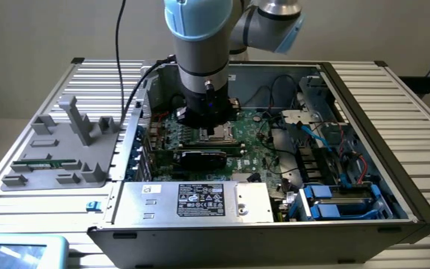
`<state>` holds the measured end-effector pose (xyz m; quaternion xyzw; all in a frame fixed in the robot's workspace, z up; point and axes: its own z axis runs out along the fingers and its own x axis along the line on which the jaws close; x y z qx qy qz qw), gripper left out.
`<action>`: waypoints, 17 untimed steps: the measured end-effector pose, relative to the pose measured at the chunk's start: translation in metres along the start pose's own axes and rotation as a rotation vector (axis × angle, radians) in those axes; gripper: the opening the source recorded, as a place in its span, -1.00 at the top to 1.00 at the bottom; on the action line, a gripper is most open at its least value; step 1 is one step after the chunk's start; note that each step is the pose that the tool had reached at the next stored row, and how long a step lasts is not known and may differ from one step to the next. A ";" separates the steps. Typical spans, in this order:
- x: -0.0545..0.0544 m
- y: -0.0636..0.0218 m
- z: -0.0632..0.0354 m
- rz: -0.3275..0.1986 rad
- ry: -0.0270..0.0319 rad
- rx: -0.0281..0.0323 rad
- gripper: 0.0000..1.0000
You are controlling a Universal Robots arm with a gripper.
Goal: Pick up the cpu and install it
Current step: 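Install the second cpu locking lever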
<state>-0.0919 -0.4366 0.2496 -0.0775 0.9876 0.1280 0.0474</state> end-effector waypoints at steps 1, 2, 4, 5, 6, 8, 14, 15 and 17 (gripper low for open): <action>0.000 0.0019 -0.0021 -0.001 0.0016 0.0093 0.81; -0.001 0.0037 -0.0040 -0.001 0.0030 0.0178 0.81; -0.002 0.0071 -0.0078 -0.003 0.0060 0.0356 0.81; -0.002 0.0087 -0.0096 -0.003 0.0074 0.0439 0.81; -0.003 0.0105 -0.0114 -0.004 0.0089 0.0529 0.81; -0.003 0.0133 -0.0142 -0.005 0.0125 0.0742 0.81; -0.003 0.0145 -0.0142 -0.007 0.0148 0.0883 0.81; -0.003 0.0145 -0.0142 -0.007 0.0148 0.0883 0.81; -0.003 0.0145 -0.0142 -0.007 0.0148 0.0884 0.81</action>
